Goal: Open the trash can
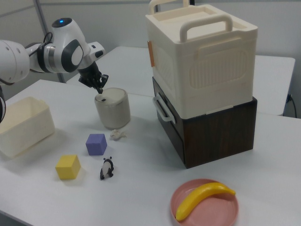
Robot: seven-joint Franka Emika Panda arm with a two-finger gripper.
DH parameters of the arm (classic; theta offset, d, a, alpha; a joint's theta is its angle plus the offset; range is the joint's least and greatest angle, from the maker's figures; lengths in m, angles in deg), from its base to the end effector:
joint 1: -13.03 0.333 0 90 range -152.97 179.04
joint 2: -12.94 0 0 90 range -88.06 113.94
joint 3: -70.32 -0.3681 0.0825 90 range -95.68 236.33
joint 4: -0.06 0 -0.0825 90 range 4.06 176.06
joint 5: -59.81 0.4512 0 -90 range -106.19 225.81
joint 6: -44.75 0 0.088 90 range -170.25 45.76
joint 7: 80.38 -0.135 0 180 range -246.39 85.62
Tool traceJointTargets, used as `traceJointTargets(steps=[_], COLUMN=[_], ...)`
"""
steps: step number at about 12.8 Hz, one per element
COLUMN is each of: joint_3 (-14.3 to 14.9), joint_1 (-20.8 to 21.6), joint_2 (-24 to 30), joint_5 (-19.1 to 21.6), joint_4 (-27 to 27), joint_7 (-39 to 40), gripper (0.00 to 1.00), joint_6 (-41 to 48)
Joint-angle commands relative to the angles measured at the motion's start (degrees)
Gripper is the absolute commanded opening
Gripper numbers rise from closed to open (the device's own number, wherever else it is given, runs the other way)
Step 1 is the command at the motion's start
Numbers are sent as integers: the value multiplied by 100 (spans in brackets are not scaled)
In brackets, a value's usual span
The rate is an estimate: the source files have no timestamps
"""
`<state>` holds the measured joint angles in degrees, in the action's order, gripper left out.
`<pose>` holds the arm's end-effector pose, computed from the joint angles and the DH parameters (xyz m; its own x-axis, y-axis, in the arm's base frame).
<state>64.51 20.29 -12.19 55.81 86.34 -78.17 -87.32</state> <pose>0.7934 0.1681 0.4495 0.8953 0.2706 0.3537 0.2762 -0.9604 0.0357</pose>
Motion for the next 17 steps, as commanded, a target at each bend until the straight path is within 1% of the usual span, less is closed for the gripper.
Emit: traceJointTargets(steps=[1,3,6,12,17], joint_3=[54,63,54,62,62], joint_1=[66,75,75,66,101], joint_2=[8,8,8,-71,-221], joint_5=[-136,-145,-312,-356,-522], joint_4=[-7,28,81,117,160], joint_7=[-379,-519,-774,-775,-836], gripper=[0,0,0,0,0], joint_6=[121,147,200,209,217])
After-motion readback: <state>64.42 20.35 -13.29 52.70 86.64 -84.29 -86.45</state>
